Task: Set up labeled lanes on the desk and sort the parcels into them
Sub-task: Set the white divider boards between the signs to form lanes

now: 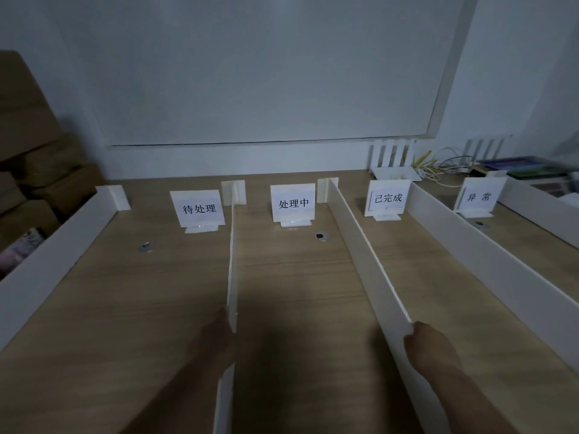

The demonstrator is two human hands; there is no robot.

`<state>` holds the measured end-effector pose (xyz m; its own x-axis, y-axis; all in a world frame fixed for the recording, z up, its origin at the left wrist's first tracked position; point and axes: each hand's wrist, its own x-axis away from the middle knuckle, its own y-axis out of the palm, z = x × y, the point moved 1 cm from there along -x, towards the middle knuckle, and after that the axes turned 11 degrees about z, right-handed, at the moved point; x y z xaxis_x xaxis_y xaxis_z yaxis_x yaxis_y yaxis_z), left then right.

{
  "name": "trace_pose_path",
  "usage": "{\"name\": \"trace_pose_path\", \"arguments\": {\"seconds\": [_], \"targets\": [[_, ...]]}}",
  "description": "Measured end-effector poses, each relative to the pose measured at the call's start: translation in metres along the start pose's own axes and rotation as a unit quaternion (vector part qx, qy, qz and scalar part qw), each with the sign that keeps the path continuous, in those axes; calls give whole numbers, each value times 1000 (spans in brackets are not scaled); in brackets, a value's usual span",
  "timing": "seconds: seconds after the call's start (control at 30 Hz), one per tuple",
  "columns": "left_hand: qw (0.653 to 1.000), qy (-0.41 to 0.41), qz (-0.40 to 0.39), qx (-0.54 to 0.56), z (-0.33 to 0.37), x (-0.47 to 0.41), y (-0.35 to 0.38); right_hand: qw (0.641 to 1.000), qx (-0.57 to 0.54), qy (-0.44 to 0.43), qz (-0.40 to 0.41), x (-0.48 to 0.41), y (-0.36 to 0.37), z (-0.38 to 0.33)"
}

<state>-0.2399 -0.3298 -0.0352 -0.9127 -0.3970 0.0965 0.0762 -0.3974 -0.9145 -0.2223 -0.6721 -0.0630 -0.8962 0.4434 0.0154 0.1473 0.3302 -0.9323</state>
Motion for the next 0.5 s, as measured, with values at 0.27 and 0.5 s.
{"name": "trace_pose_path", "arguments": {"seconds": [0.27, 0.5], "targets": [[1000, -22, 15, -2, 4, 0, 3, 1000, -7, 7, 18, -7, -18, -9], [989, -62, 112, 72, 0, 7, -19, 992, -22, -42, 121, -1, -38, -45]]}}
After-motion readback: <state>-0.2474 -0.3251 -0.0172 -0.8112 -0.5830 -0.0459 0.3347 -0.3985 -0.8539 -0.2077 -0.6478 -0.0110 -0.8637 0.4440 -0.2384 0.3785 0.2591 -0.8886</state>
